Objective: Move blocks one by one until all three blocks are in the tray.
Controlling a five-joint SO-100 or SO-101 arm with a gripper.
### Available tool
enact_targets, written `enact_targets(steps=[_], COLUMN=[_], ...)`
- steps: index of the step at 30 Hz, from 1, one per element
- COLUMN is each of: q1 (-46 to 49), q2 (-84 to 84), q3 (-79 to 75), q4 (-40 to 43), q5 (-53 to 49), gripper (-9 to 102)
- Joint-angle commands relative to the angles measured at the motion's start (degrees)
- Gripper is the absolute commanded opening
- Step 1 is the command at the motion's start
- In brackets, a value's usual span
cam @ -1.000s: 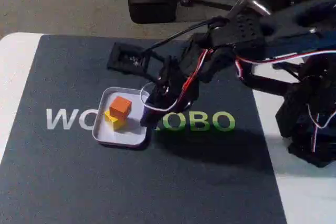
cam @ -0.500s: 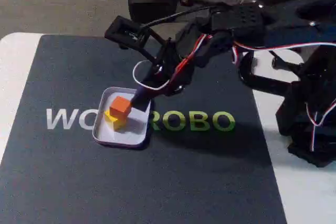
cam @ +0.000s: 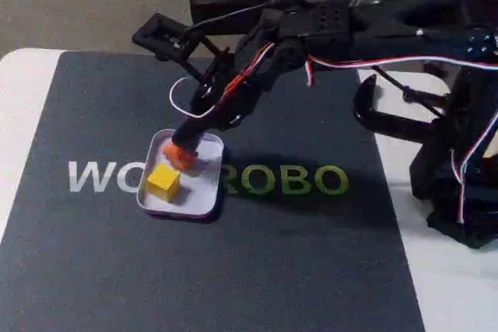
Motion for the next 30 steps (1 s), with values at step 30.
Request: enact_targets(steps=[30], q1=[-0.88], q2=[-2.37], q3=[-3.16], q4=[-0.09], q5=[-7.47], gripper=[18])
